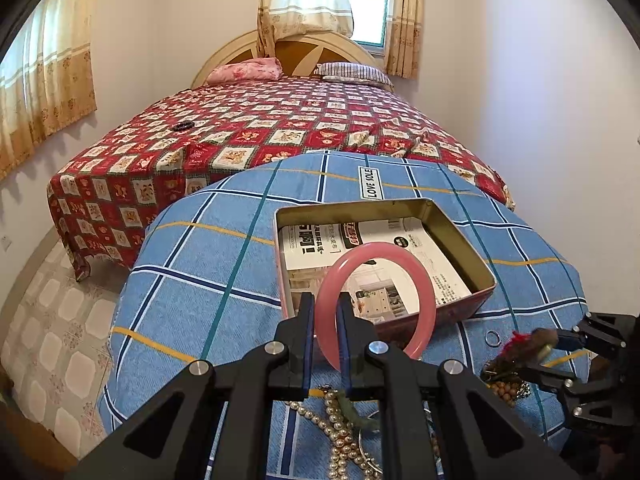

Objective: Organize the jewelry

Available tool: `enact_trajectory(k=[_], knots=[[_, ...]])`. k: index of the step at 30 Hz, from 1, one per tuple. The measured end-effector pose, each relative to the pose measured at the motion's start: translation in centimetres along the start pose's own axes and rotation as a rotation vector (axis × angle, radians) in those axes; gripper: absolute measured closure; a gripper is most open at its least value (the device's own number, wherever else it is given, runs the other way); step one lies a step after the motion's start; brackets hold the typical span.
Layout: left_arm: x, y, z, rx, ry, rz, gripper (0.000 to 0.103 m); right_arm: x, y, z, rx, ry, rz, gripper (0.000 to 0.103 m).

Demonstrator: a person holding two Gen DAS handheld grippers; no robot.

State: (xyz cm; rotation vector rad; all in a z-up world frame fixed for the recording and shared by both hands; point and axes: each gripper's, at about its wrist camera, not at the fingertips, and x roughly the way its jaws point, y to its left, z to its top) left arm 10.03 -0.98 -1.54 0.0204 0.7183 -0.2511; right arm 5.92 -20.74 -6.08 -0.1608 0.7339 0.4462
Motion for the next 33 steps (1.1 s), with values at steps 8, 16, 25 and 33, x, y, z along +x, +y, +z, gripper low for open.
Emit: enact_trajectory(k=[8, 16, 25, 33], knots=[[-0.3, -0.7, 0.5, 0.012, -0.009, -0.004, 0.093, -0.8, -1.9, 0.0, 0.074, 0.007, 0.057, 0.063], [-0.1, -0.6, -0.3, 0.003, 0.012, 0.000, 0.093, -1.1, -3.4, -1.4, 0.133, 0.029, 0.029, 0.063], [-0.5, -1.6, -0.3, 0.019, 0.012, -0.002, 0.093, -0.3, -5.6, -2.4, 0.253, 0.054, 0.078, 0.095], [-0.7, -1.8, 0.3, 0.025, 0.001, 0.000, 0.093, -1.7, -6.5, -1.6, 0.272, 0.003, 0.025, 0.098]])
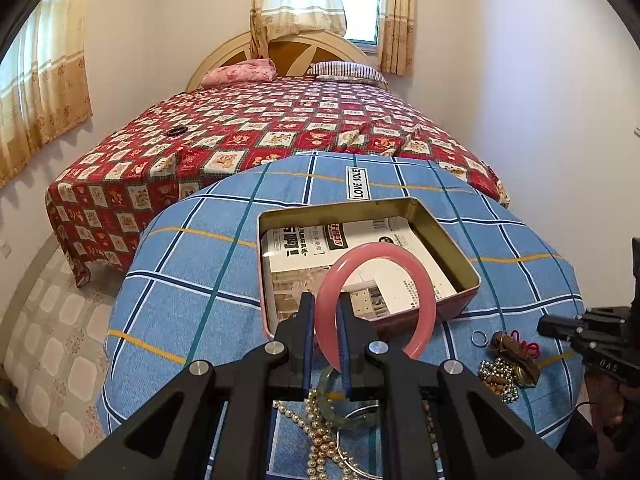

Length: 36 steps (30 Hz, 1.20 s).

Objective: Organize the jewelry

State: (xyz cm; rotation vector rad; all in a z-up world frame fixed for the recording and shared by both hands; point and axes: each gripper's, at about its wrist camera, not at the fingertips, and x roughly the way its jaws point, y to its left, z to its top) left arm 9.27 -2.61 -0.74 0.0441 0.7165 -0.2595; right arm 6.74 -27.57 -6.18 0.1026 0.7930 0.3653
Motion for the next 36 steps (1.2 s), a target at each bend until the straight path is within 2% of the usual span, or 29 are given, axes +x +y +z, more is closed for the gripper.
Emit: enact_trajectory(k=[4, 8, 9, 11, 12, 15, 17, 23, 27, 32, 36], knots=[[0.0, 0.0, 0.1, -0.003, -0.003, -0.003, 0.093, -0.8, 0.2, 1.1, -0.015, -0.034, -0.018, 0.099], [0.2, 0.0, -0.1, -0.005, 0.000, -0.006, 0.093, -0.6, 0.6, 0.6, -0.039, 0.015, -0.010, 0.096], [0.3, 0.0, -0.2, -0.007, 0.003, -0.007, 0.093, -0.6, 0.6, 0.2, -0.040, 0.019, -0.005, 0.094], [0.5, 0.0, -0.3, -0.008, 0.008, -0.009, 0.093, -0.4, 0.6, -0.5, -0.041, 0.038, -0.007, 0.078], [0.6, -0.1, -0.4, -0.007, 0.011, -0.010, 0.093, -0.3, 0.6, -0.8, -0.040, 0.038, -0.019, 0.064], [0.7, -0.4, -0.6, -0.004, 0.016, -0.010, 0.093, 0.2, 0.6, -1.1, -0.028, 0.056, 0.003, 0.062], [0.7, -0.4, -0.6, -0.003, 0.016, -0.009, 0.093, 0.5, 0.7, -1.3, -0.039, 0.063, -0.018, 0.062], [0.8, -0.4, -0.7, -0.009, 0.021, -0.006, 0.093, 1.1, -0.8, -1.4, 0.026, 0.086, 0.024, 0.092], [0.4, -0.8, -0.7, 0.000, 0.019, -0.008, 0.093, 0.5, -0.7, -1.3, 0.034, 0.048, 0.029, 0.098], [0.0, -0.7, -0.2, 0.001, 0.005, -0.004, 0.093, -1.6, 0.1, 0.5, 0.013, -0.048, 0.008, 0.100], [0.0, -0.5, 0.0, 0.002, -0.002, -0.005, 0.093, -2.3, 1.1, 2.0, -0.027, -0.078, 0.004, 0.100]])
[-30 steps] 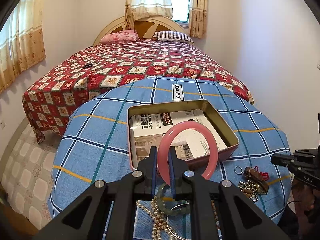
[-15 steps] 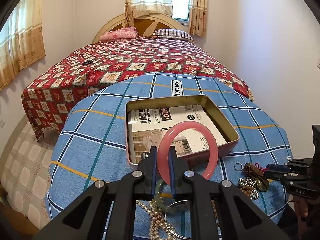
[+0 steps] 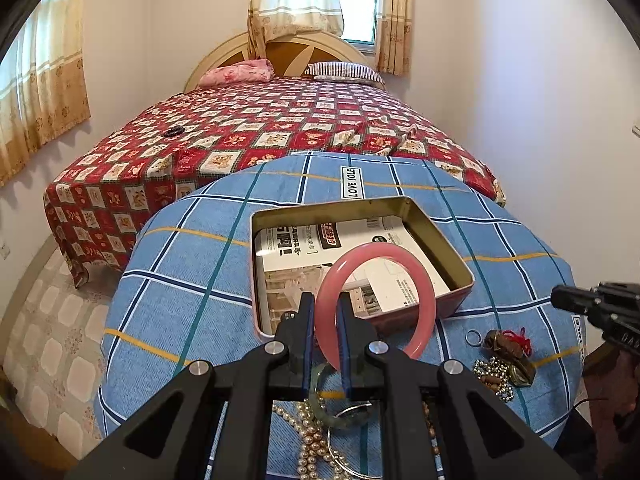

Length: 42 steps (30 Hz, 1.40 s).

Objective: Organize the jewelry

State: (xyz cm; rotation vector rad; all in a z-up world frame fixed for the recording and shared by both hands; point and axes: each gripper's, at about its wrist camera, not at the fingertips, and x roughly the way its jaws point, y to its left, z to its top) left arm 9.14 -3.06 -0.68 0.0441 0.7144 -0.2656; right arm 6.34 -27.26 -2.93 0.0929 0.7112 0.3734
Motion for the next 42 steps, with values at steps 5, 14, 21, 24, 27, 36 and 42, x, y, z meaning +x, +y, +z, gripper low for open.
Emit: enact_trajectory(k=[5, 14, 21, 24, 27, 36, 42], knots=[[0.0, 0.3, 0.0, -0.006, -0.006, -0.004, 0.093, 0.7, 0.4, 0.6, -0.038, 0.052, 0.008, 0.100], [0.7, 0.4, -0.7, -0.014, 0.018, -0.009, 0.093, 3.9, -1.4, -2.9, 0.005, 0.214, -0.048, 0.085], [0.8, 0.7, -1.7, -0.043, 0.038, -0.005, 0.093, 5.8, 0.4, -3.1, -0.075, 0.240, -0.100, 0.068], [0.8, 0.9, -2.1, -0.055, 0.046, -0.005, 0.093, 6.0, 0.3, -3.4, -0.080, 0.220, -0.106, 0.063], [0.9, 0.9, -2.1, -0.057, 0.046, -0.008, 0.093, 5.9, 0.6, -3.5, -0.100, 0.224, -0.097, 0.082], [0.2, 1.0, -1.4, -0.046, 0.027, -0.013, 0.093, 4.1, 0.7, -2.1, -0.095, 0.155, -0.124, 0.099], [0.0, 1.1, -0.9, -0.037, 0.011, -0.014, 0.093, 2.0, 0.9, 0.5, -0.118, 0.088, -0.144, 0.099]])
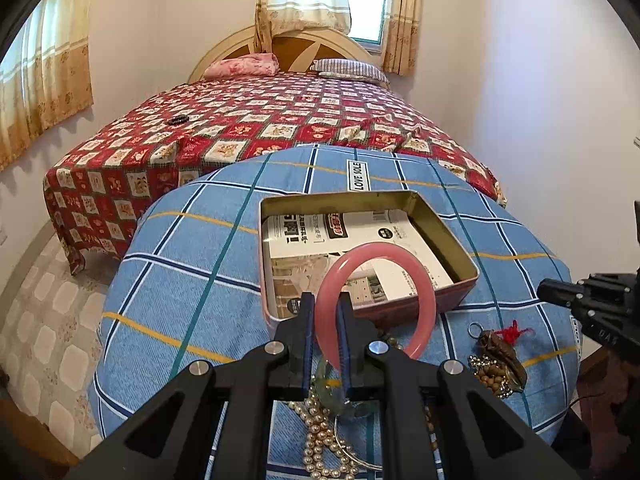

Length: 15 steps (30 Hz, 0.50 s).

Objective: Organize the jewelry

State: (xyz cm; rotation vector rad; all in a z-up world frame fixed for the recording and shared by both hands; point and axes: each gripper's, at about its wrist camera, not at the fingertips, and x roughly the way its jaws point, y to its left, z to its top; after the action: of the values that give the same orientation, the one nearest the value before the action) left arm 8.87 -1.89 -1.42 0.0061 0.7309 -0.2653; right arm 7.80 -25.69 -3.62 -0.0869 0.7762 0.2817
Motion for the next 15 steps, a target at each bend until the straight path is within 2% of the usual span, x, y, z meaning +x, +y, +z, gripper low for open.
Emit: enact_trajectory(k=[5, 6, 8, 9, 10, 15], knots=[[0.2, 0.0, -0.1, -0.004, 0.004, -0.005, 0.093, 0.6, -0.1, 0.2, 0.007, 0.024, 0.025, 0.098], [0.3, 0.0, -0.2, -0.006, 0.008, -0.007, 0.093, 1.1, -0.2, -0.2, 0.007, 0.046, 0.033, 0.094], [0.4, 0.0, -0.6, -0.007, 0.016, -0.009, 0.093, 1.7, 0.0, -1.1, -0.013, 0.077, 0.024, 0.074], [0.4, -0.1, -0.8, -0.009, 0.021, -0.011, 0.093, 1.8, 0.2, -1.7, -0.031, 0.087, 0.018, 0.055], [0.5, -0.1, -1.0, -0.011, 0.024, -0.013, 0.093, 1.9, 0.5, -2.3, -0.056, 0.095, 0.012, 0.046], [1.1, -0.8, -1.9, -0.014, 0.052, -0.028, 0.093, 2.6, 1.1, -3.1, -0.105, 0.115, 0.017, 0.046]])
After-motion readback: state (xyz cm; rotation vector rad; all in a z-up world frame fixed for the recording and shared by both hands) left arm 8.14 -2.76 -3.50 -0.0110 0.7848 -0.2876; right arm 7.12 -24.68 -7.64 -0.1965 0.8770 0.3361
